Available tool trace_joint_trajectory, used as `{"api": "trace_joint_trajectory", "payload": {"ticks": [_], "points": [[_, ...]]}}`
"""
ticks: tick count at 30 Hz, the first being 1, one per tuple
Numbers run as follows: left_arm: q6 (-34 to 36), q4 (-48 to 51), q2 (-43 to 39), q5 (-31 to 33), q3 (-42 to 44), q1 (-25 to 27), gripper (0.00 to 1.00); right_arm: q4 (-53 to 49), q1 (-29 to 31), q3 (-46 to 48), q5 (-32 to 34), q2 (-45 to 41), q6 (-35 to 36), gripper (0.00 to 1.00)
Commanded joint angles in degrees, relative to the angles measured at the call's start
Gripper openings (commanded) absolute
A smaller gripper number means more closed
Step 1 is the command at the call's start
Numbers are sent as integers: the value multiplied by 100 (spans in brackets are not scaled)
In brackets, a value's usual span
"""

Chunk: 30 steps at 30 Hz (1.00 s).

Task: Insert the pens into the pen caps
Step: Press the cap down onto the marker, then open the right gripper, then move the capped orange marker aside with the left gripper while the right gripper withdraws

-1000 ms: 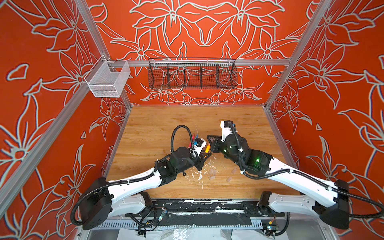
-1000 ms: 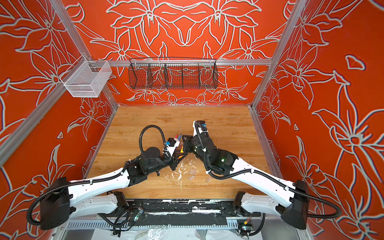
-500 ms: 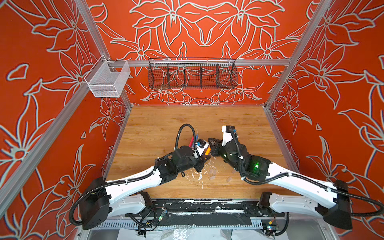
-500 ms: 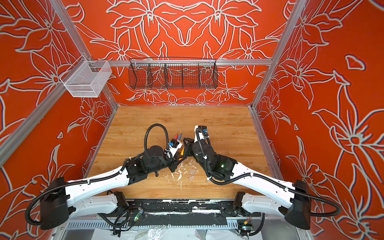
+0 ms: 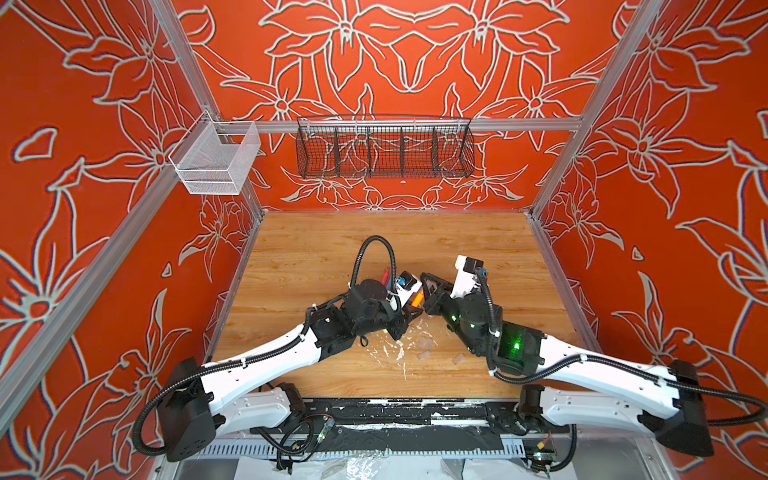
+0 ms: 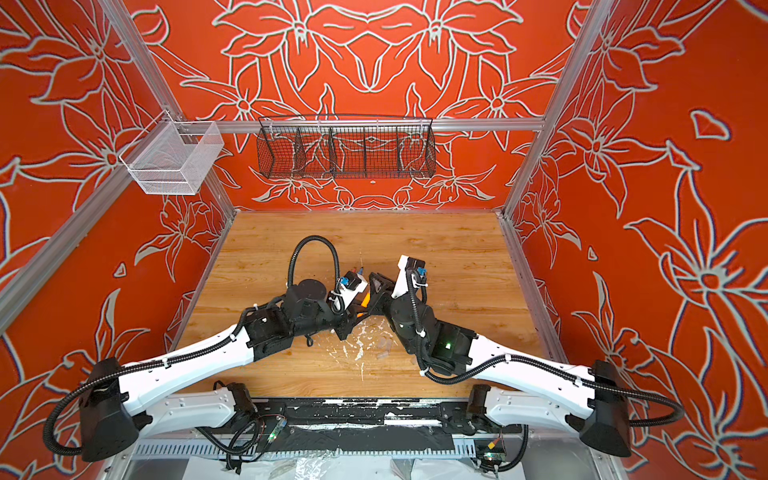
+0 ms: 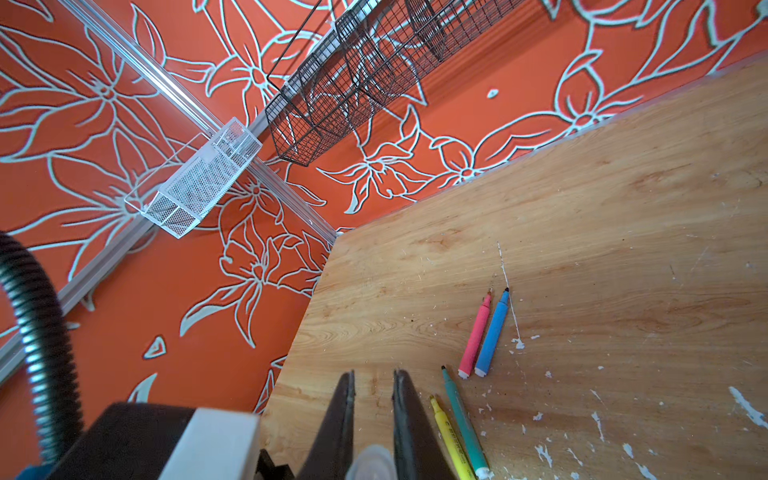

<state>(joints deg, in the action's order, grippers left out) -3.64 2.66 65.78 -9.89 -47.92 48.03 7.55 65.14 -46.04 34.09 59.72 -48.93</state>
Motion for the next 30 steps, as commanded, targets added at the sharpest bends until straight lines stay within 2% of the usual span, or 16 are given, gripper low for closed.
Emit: {"api": "trace_joint_trajectory", "payload": {"ticks": [1,3,9,15,19,21,23,24,27,30], "points": [[-764,-2059,-59,800,-603,-700,0,-647,754,393,-1447,356,-405,0],[-703,-2218,-87,970,-505,-718,0,-293,876,383,-1588,546,-467,0],[-570,-2494,-376,1413,-215,-716,0,-103,954,348,-1550,652,-695,0],[-418,-2357,-710,1828,22,-726,0,-958,948,200,-842,144,-692,0],[-537,-2234,-811,1835,114,-725,0,-1442,929,52,-547,7,-586,0],[-609,-2153,-806,1764,154,-734,0,-1532,893,-18,-519,-31,-476,15],[-706,-1832,-691,1710,143,-734,0,-1954,837,-280,-366,-74,-268,41],[-775,-1666,-609,1725,143,-742,0,-2184,782,-441,-294,-103,-168,49],[-1192,-1015,-285,1721,170,-895,0,-2836,455,-928,-51,-262,223,69],[-1679,-324,58,1887,173,-1200,0,-3285,-404,-1226,-180,-397,599,83]]}}
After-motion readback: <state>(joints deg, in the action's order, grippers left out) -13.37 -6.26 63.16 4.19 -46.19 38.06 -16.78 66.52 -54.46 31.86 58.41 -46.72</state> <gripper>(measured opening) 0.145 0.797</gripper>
